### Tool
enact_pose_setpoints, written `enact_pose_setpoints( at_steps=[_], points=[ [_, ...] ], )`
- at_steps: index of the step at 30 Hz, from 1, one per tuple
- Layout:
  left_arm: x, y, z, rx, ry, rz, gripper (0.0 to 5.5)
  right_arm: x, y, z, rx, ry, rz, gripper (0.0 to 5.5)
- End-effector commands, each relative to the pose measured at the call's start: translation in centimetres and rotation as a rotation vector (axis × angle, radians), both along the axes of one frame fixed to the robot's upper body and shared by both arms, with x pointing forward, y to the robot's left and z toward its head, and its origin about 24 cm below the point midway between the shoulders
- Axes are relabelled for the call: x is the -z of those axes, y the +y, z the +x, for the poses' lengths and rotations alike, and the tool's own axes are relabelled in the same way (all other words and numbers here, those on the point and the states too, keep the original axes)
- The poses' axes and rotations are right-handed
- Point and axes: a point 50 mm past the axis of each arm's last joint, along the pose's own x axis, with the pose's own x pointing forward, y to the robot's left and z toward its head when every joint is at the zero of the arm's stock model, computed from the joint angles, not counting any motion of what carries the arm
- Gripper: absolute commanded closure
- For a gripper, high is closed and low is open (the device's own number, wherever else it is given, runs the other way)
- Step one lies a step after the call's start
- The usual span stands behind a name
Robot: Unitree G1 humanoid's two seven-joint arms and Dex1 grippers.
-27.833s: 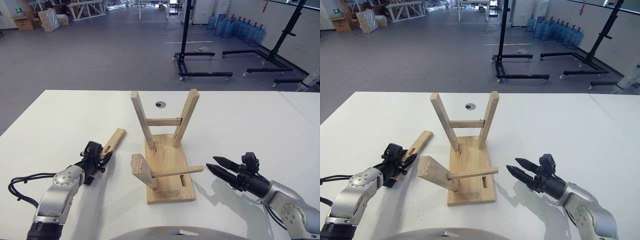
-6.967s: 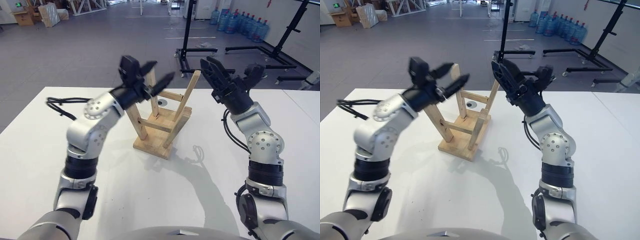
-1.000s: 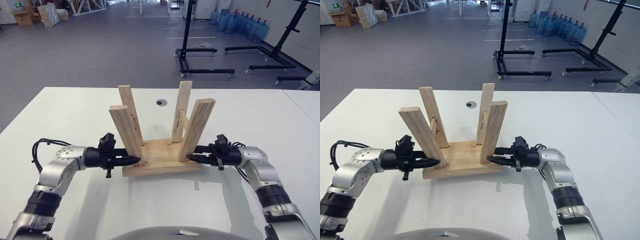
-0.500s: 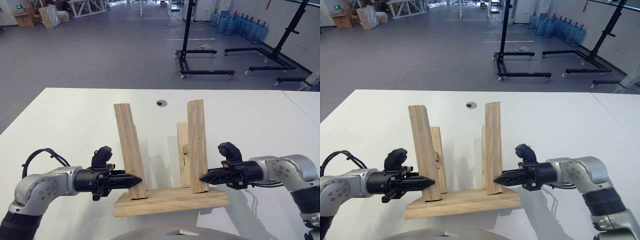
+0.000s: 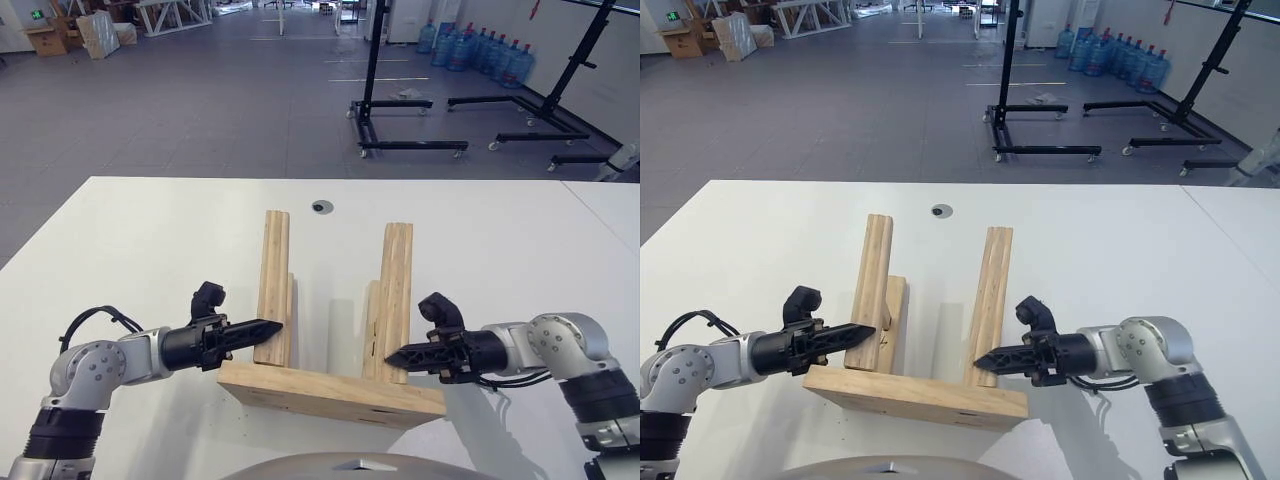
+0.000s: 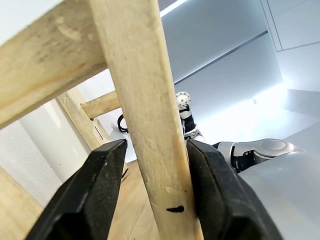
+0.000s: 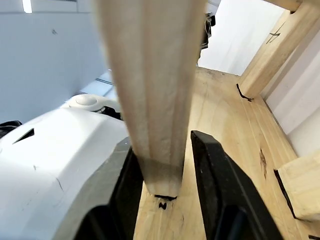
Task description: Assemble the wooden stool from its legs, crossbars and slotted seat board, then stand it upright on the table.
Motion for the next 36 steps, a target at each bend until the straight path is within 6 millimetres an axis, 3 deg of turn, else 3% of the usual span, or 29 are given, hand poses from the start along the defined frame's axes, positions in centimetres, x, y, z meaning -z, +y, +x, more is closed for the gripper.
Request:
enact_pose_setpoints(
  at_steps=[1,10,14,17,20,23,26,29,36],
  points=[
    [-0.3,0.6,0.6,-0.017,-0.024,0.053,2.71,-0.3,-1.0,0.9,0.035,-0.014,-0.06,3.12],
    [-3.5,1.9,2.1,-0.109,-0.224,0.015,1.59,-2.9,-3.2,1.3,0.152,-0.108,0.029,1.76],
    [-4.4,4.3,1.8,-0.216,-0.316,0.123,1.59,-1.5,-5.5,0.6,0.37,-0.38,-0.116,1.76],
    [-5.1,6.6,0.8,-0.297,-0.375,0.178,1.59,1.2,-8.3,-2.6,0.514,-0.477,-0.248,1.76],
    [-3.6,8.2,-0.8,-0.261,-0.423,0.407,1.59,3.6,-9.0,-5.3,0.542,-0.648,-0.407,1.76],
    [-0.1,9.4,-3.9,0.067,-0.499,0.809,1.59,4.8,-8.7,-7.7,0.357,-0.933,-0.511,1.76],
    [1.2,8.3,-4.9,0.229,-0.602,0.858,1.59,4.7,-8.5,-7.3,0.246,-1.107,-0.511,1.76],
    [1.7,6.9,-4.6,0.263,-0.708,0.843,1.59,4.6,-7.5,-5.9,0.21,-1.218,-0.462,1.76],
    [2.3,4.3,-3.7,0.307,-0.799,0.767,1.59,5.3,-5.0,-6.7,0.172,-1.152,-0.324,1.76]
  ],
)
